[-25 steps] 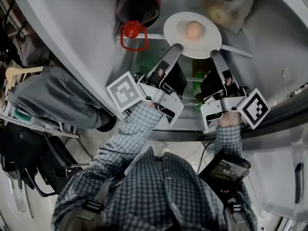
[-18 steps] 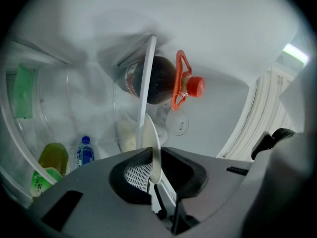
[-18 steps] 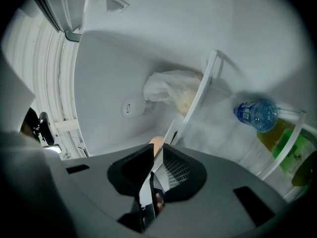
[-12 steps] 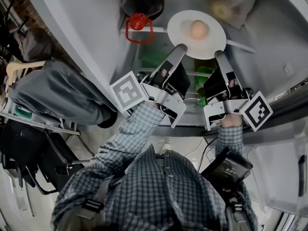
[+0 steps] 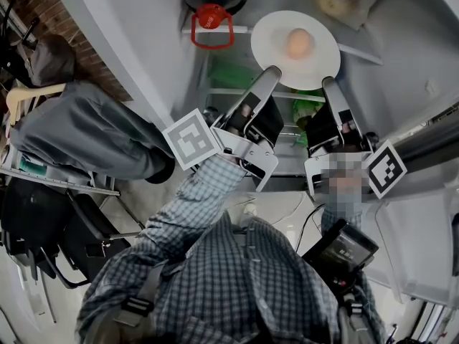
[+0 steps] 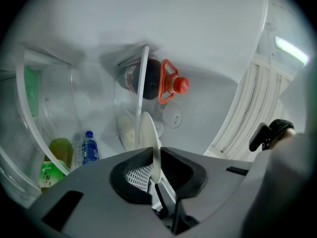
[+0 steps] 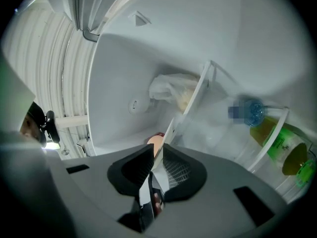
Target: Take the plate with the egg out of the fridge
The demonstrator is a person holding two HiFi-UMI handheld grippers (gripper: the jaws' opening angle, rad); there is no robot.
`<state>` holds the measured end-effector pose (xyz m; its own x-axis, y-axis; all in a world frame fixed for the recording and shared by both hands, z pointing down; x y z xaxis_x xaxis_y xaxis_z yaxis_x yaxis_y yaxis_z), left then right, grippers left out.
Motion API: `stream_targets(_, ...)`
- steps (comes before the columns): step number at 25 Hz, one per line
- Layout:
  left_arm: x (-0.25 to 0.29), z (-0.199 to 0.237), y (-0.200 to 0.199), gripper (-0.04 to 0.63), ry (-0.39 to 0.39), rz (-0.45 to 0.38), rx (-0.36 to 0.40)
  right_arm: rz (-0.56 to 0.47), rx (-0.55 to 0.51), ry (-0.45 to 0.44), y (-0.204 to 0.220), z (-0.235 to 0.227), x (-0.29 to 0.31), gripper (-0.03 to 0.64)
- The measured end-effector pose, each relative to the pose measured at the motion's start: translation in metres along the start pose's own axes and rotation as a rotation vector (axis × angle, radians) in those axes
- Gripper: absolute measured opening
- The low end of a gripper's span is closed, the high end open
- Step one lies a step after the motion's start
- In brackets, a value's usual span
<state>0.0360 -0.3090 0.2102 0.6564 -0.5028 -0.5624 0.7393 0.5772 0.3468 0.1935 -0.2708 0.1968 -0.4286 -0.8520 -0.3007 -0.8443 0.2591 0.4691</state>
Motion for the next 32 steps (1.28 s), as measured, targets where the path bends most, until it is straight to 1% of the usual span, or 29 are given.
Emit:
stream_targets(5,-0.026,-0.005,0.008,0.052,-0.002,0.015,0.0,-0.009,-0.002,0.011,0.024,0.003,-0.02,0.064)
stream_targets(10,-0.033,-0.005,0.011,0.051,-0.023,0.021,-0.004,-0.011,-0.011,0.023,0.028,0.004,-0.024,0.064)
stream_targets(16,-0.051,-0.013,0.017,0.051,-0.023,0.021,-0.024,-0.011,-0.008,0.03,0.042,0.011,-0.037,0.063)
stream_targets(21,-0.074,-0.022,0.02,0.051,-0.028,0.023,-0.006,0.006,0.001,0.03,0.063,0.014,-0.05,0.063)
stream_targets(25,-0.095,-0.026,0.025,0.051,-0.048,0.025,-0.003,0.014,0.018,0.031,0.08,0.015,-0.061,0.063)
stream_targets(32,-0.12,-0.031,0.026,0.051,-0.066,0.029,0.013,0.034,0.015,0.028,0.102,0.02,-0.07,0.063)
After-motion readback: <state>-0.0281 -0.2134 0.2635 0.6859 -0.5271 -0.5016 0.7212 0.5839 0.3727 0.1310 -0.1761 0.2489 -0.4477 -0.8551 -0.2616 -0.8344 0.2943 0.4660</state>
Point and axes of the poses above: the fingertips, and each gripper's own axes: x forward along the fingers, z to its left, y out of its underside, the point moved 5 cm from there along -x, backward along the fingers, and after that the axes turned 8 degrees about x, right-handed, at the moved point
